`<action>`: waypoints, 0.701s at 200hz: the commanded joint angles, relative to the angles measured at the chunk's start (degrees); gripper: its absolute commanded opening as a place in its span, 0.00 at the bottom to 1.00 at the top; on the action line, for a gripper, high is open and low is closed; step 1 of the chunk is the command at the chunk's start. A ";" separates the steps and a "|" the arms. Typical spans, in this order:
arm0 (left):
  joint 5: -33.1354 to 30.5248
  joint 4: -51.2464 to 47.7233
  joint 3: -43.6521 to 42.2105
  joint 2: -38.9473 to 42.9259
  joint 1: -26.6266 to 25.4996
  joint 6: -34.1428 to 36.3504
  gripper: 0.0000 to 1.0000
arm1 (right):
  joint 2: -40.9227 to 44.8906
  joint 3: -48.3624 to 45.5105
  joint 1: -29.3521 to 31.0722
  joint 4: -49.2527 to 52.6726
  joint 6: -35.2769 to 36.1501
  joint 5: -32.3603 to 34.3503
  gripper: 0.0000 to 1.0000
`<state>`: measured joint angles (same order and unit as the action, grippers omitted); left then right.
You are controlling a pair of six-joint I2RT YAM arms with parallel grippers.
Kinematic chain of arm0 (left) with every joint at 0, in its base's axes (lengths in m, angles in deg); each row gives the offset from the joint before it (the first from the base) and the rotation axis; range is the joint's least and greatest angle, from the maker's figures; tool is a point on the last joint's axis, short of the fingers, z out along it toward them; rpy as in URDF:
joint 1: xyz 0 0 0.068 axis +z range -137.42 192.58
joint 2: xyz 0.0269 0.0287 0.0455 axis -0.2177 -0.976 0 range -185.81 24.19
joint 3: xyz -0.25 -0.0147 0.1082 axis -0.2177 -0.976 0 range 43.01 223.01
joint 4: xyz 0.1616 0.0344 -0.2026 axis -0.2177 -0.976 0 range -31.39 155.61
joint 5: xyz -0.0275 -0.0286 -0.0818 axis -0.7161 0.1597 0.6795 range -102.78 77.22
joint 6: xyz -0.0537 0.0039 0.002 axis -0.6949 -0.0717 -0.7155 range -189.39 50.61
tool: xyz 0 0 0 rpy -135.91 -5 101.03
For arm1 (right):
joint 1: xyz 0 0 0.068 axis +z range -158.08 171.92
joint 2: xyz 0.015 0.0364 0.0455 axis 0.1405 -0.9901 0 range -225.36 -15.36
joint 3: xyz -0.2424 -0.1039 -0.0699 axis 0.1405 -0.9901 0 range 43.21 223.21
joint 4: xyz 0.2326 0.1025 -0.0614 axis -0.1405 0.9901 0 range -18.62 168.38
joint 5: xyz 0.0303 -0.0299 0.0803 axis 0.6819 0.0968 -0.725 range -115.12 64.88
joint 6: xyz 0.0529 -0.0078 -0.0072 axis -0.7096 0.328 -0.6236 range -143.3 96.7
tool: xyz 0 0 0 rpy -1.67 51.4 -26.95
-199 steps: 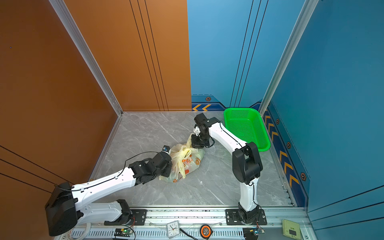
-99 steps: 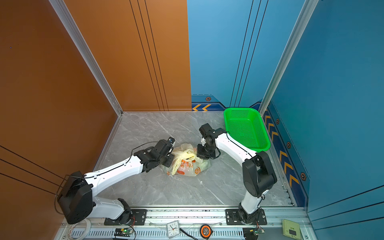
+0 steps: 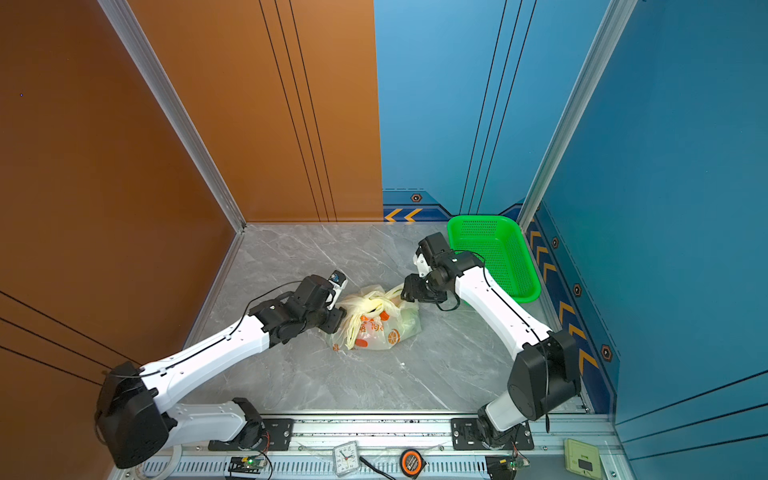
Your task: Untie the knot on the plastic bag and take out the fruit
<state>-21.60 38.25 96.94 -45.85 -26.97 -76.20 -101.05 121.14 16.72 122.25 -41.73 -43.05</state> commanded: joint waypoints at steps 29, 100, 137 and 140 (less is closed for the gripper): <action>11.70 -2.51 2.20 5.29 0.75 3.56 0.88 | 2.02 -0.36 2.75 -0.20 19.11 -1.58 0.72; 15.33 5.38 3.21 -1.74 2.46 4.69 0.95 | 0.90 -1.97 5.31 -6.90 22.96 -2.53 0.83; 14.93 10.30 2.17 -3.30 3.57 3.55 0.92 | 0.28 -3.16 7.01 -7.89 24.65 0.02 0.83; 15.09 10.62 2.13 -3.43 3.71 3.44 0.91 | 0.20 -3.27 7.05 -7.97 24.72 0.20 0.83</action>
<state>-7.96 43.87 99.61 -48.43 -24.29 -72.16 -99.76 119.13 23.03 115.67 -19.59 -45.33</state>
